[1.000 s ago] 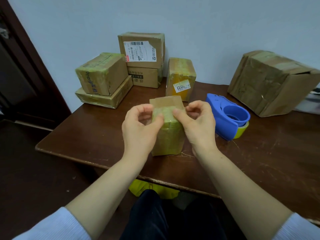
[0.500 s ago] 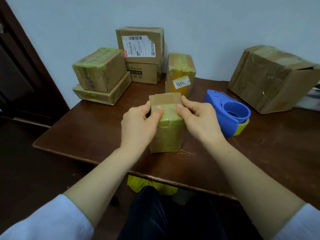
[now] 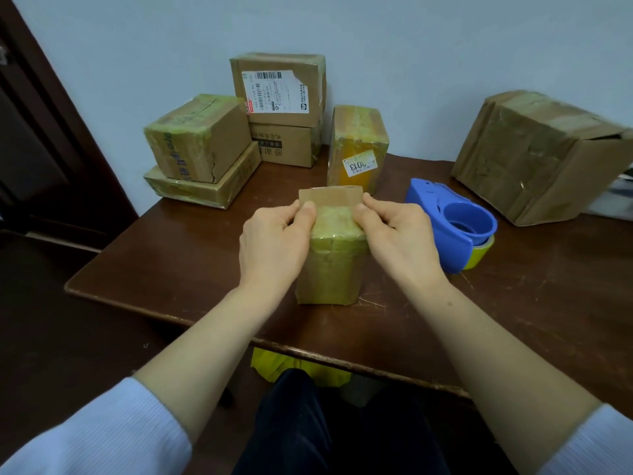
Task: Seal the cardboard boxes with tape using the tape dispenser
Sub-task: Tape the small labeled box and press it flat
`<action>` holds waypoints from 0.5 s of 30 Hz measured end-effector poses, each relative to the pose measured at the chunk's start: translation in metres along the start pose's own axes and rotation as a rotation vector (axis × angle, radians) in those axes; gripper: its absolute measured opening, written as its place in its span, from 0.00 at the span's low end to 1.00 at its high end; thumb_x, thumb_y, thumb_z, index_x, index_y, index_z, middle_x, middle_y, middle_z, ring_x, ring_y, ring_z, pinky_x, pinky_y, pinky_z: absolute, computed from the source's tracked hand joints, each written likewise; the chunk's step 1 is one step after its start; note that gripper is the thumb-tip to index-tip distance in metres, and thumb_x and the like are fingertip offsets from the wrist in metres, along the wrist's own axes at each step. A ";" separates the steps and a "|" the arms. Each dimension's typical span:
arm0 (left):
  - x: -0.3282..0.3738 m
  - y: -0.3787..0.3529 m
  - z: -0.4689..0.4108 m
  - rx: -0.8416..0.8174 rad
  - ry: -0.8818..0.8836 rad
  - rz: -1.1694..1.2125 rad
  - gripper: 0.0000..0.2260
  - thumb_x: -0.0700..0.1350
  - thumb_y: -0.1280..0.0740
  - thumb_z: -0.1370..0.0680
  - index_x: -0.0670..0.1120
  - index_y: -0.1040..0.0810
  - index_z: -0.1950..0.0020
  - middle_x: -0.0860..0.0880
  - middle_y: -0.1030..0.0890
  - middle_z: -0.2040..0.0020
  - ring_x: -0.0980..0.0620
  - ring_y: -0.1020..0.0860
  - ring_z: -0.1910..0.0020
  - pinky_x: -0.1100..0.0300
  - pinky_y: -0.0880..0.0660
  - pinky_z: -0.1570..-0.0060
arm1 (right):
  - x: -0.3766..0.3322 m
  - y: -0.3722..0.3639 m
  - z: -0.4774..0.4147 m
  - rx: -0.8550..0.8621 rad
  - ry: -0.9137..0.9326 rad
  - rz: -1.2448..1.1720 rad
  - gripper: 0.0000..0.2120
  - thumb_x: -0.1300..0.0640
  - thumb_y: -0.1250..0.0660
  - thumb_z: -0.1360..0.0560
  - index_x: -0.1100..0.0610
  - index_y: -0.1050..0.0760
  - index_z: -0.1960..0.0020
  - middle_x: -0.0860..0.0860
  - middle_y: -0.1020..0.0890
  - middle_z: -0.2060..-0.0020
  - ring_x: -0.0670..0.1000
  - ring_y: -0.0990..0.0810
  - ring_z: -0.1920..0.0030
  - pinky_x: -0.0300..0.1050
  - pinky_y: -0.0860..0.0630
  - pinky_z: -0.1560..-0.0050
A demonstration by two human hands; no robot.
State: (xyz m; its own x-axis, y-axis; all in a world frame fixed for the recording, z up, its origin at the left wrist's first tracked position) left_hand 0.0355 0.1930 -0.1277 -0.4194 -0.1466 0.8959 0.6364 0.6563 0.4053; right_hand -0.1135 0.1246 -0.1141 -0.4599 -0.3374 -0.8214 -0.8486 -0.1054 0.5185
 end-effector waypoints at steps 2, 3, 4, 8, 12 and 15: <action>0.000 0.001 0.002 -0.033 0.011 0.040 0.18 0.60 0.37 0.24 0.54 0.19 0.70 0.57 0.20 0.68 0.49 0.22 0.61 0.54 0.27 0.56 | -0.001 -0.001 0.002 -0.004 -0.010 -0.073 0.13 0.49 0.38 0.22 0.53 0.17 0.53 0.50 0.17 0.61 0.47 0.23 0.61 0.51 0.24 0.52; 0.000 0.001 0.002 -0.028 -0.007 0.046 0.15 0.62 0.35 0.26 0.56 0.16 0.65 0.57 0.17 0.63 0.50 0.20 0.57 0.53 0.24 0.53 | -0.004 -0.003 0.004 -0.021 0.002 -0.064 0.15 0.45 0.36 0.23 0.54 0.17 0.48 0.50 0.16 0.59 0.45 0.23 0.59 0.50 0.23 0.51; 0.000 0.001 0.002 -0.024 -0.027 0.035 0.13 0.61 0.34 0.26 0.54 0.15 0.56 0.55 0.15 0.54 0.51 0.19 0.51 0.51 0.23 0.49 | -0.006 -0.006 0.005 -0.037 0.015 -0.024 0.20 0.44 0.35 0.25 0.56 0.20 0.41 0.51 0.16 0.54 0.46 0.21 0.55 0.50 0.23 0.48; 0.002 0.002 0.000 0.022 -0.057 -0.034 0.13 0.53 0.33 0.23 0.48 0.16 0.44 0.51 0.16 0.47 0.51 0.20 0.48 0.51 0.23 0.46 | -0.001 0.000 -0.001 -0.009 0.019 -0.009 0.15 0.52 0.34 0.23 0.58 0.20 0.41 0.55 0.15 0.53 0.50 0.19 0.51 0.54 0.24 0.45; -0.002 0.003 0.002 -0.018 -0.042 -0.054 0.23 0.55 0.39 0.20 0.47 0.24 0.73 0.53 0.24 0.71 0.47 0.26 0.66 0.54 0.30 0.62 | 0.000 -0.001 -0.001 -0.047 0.018 -0.024 0.12 0.53 0.38 0.21 0.53 0.17 0.51 0.49 0.16 0.57 0.43 0.21 0.58 0.52 0.24 0.52; 0.000 0.002 0.001 -0.010 -0.114 -0.080 0.21 0.54 0.39 0.20 0.44 0.19 0.66 0.49 0.15 0.56 0.46 0.20 0.56 0.49 0.24 0.55 | -0.003 -0.004 0.004 -0.039 0.074 0.012 0.15 0.50 0.37 0.22 0.54 0.20 0.40 0.52 0.15 0.55 0.47 0.19 0.53 0.52 0.23 0.48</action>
State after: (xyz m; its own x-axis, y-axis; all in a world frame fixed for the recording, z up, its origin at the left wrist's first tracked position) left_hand 0.0359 0.1954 -0.1268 -0.5391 -0.1125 0.8347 0.6045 0.6384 0.4765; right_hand -0.1095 0.1293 -0.1151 -0.4484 -0.4071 -0.7957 -0.8314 -0.1368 0.5385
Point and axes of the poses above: each hand's wrist, its own z-axis away from the middle knuckle, its own y-axis out of the back of the hand, x = y × z, the point moved 5 cm from there along -z, towards the middle knuckle
